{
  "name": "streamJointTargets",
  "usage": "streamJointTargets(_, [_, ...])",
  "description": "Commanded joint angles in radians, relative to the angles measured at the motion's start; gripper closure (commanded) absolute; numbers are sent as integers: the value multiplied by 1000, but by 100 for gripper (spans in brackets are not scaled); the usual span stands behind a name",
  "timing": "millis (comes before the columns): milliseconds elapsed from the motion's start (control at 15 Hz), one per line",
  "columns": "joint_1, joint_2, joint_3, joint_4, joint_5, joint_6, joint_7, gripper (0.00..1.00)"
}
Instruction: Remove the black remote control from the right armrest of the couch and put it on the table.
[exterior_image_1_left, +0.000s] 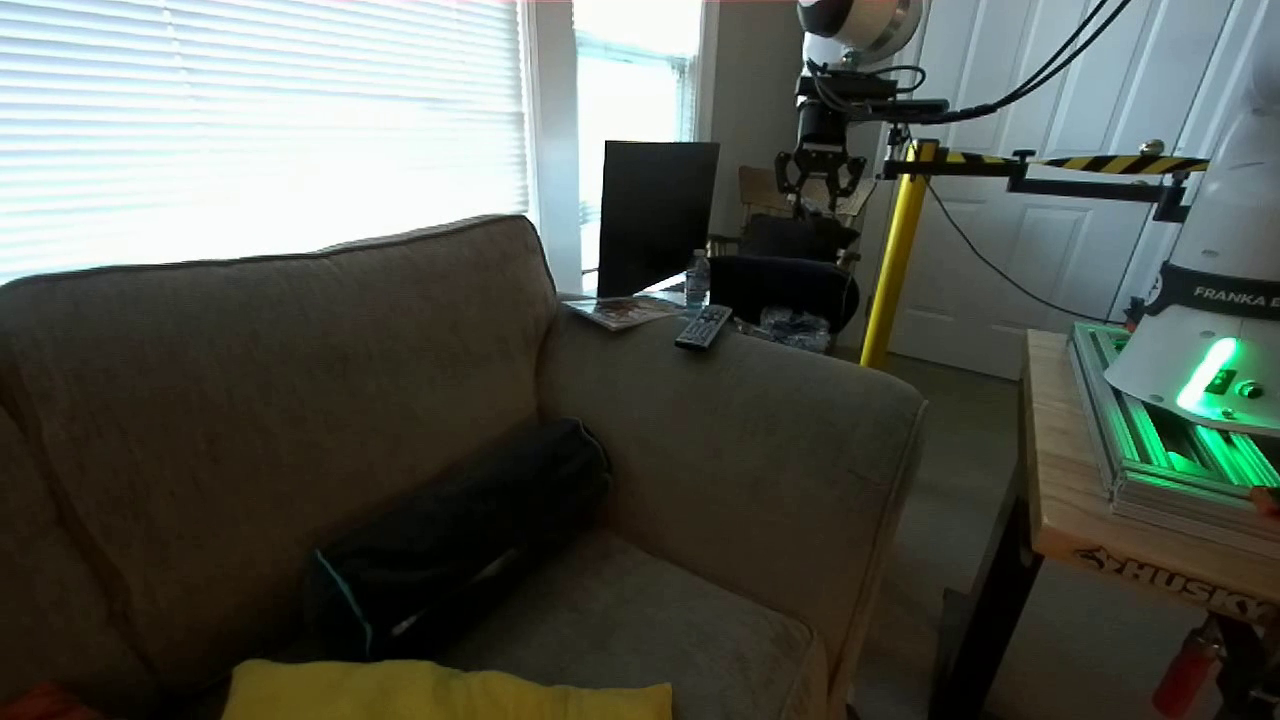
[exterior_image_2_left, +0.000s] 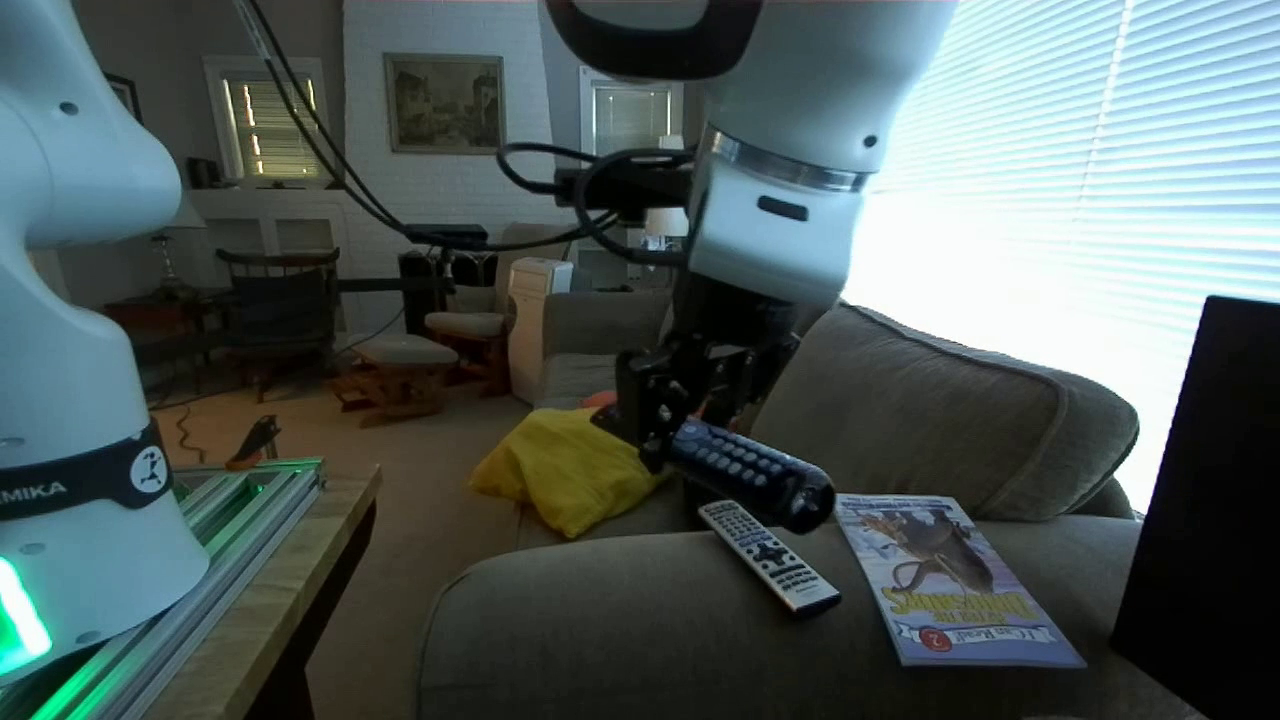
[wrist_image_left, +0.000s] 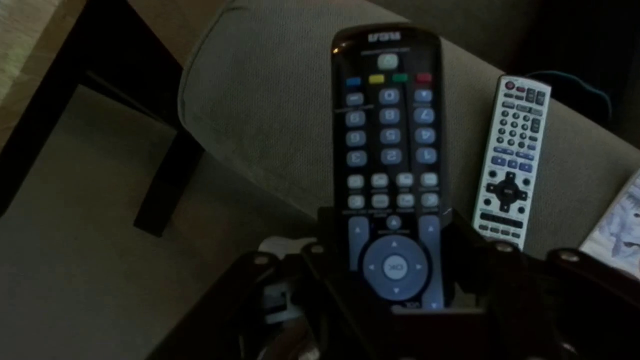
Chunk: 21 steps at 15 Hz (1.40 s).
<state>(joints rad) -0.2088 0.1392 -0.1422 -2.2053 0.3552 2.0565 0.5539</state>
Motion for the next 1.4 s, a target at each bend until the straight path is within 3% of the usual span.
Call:
streamJointTargets(0, [18, 190, -18, 204, -55, 33, -70, 72])
streamJointTargets(200, [31, 345, -19, 381, -116, 47, -109, 72])
streamJointTargets(467, [34, 517, -16, 604, -216, -53, -206, 72])
streamJointTargets(800, [12, 659, -40, 802, -315, -186, -320, 72])
streamJointTargets(867, [26, 590, -32, 689, -283, -115, -290, 47])
streamJointTargets(1200, [12, 646, -40, 766, -290, -151, -310, 47])
streamJointTargets(1267, [12, 646, -40, 767, -291, -152, -310, 72])
streamJointTargets(1333, [7, 661, -30, 775, -300, -118, -360, 72])
